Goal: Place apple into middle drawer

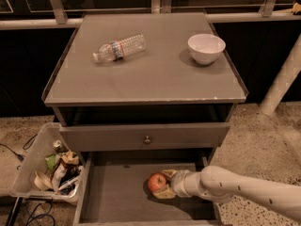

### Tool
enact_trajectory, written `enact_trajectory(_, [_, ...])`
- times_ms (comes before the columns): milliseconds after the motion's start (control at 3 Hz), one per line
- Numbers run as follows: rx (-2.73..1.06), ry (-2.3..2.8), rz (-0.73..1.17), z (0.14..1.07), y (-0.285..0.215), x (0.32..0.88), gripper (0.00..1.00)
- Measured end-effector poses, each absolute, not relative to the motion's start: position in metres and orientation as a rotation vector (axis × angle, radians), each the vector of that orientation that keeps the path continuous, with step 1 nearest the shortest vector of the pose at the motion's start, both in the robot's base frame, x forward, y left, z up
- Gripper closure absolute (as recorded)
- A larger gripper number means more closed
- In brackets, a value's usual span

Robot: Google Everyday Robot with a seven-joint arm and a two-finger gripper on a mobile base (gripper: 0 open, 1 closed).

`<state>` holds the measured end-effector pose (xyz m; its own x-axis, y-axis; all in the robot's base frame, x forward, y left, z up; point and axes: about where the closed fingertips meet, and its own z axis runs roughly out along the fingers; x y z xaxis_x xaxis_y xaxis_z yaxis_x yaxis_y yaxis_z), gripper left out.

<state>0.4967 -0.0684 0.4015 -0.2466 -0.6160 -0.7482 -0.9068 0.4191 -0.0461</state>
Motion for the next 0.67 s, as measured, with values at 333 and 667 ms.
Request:
enact_trajectory(333, [-1.288,1.969,0.525,0.4015,-0.0683,0.4966,0.36])
enact_trajectory(667, [-1.288,1.969,0.525,0.4014,-0.0683,0.4966,0.13])
